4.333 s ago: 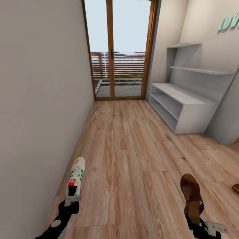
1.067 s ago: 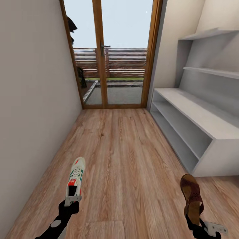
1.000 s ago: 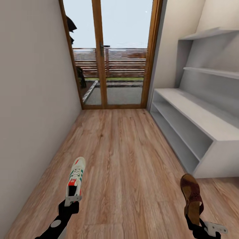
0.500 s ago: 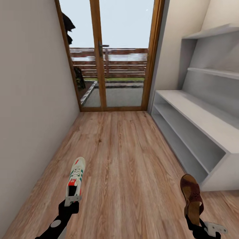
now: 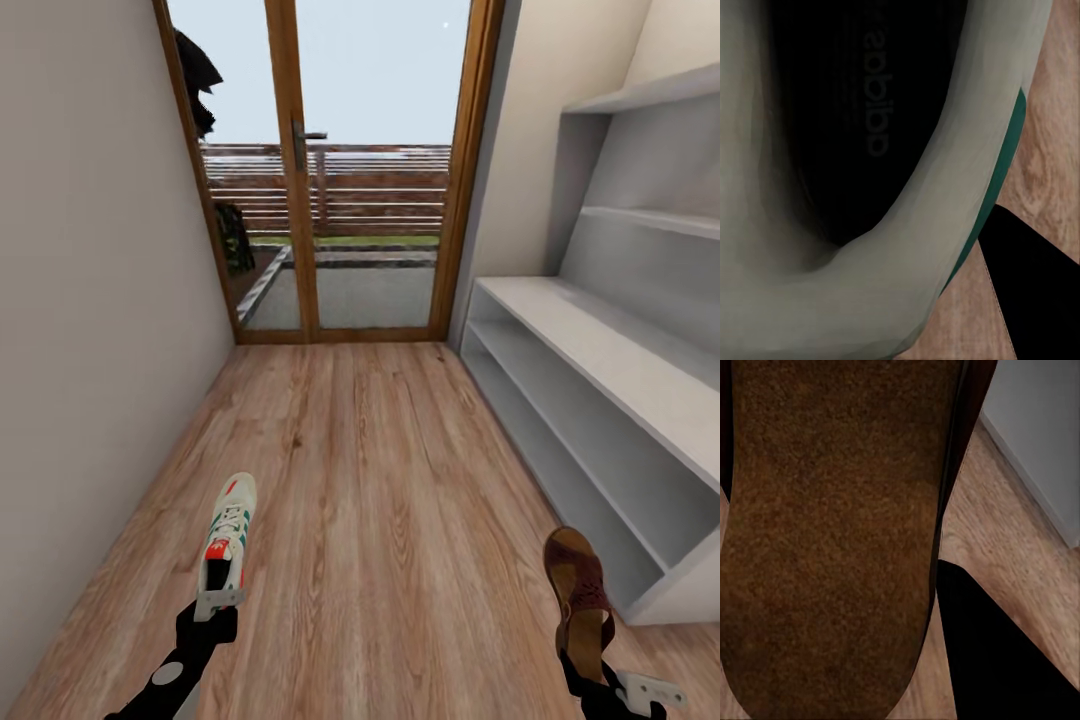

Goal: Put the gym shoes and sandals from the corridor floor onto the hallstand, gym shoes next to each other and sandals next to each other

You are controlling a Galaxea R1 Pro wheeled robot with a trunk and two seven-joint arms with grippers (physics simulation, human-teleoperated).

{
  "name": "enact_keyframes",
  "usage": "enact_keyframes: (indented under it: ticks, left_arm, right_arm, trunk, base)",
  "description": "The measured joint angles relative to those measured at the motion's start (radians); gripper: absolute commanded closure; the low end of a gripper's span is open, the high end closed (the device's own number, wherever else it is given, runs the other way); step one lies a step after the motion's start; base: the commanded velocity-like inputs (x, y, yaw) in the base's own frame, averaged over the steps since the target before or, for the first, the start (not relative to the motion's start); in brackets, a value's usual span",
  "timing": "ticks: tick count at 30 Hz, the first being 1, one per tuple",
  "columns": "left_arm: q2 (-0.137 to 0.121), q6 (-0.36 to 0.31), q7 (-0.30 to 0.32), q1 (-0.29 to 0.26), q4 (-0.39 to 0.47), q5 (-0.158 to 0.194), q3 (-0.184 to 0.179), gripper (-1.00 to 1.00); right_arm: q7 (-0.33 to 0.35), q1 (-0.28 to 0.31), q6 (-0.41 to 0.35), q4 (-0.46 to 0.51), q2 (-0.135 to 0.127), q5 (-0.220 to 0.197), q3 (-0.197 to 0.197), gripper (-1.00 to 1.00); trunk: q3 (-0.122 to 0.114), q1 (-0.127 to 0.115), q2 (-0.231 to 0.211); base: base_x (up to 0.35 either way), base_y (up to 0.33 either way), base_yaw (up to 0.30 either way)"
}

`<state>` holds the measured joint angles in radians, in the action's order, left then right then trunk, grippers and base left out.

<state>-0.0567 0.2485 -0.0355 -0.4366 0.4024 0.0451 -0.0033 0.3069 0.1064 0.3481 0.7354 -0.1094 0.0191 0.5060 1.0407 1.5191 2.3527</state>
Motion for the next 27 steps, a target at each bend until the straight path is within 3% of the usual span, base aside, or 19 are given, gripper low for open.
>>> enact_keyframes:
  ticks: [19,27]
  left_arm:
    - [0.000,0.000,0.000,0.000,0.000,0.000,0.000,1.00]
    - [0.000,0.000,0.000,0.000,0.000,0.000,0.000,1.00]
  right_arm:
    - [0.000,0.000,0.000,-0.001,0.000,0.000,0.000,1.00]
    - [0.000,0.000,-0.001,-0.001,0.000,0.001,0.000,1.00]
  trunk:
    - [0.000,0.000,0.000]
    - [0.000,0.000,0.000]
  base:
    - [0.339,0.000,-0.001]
    - [0.339,0.022,-0.164]
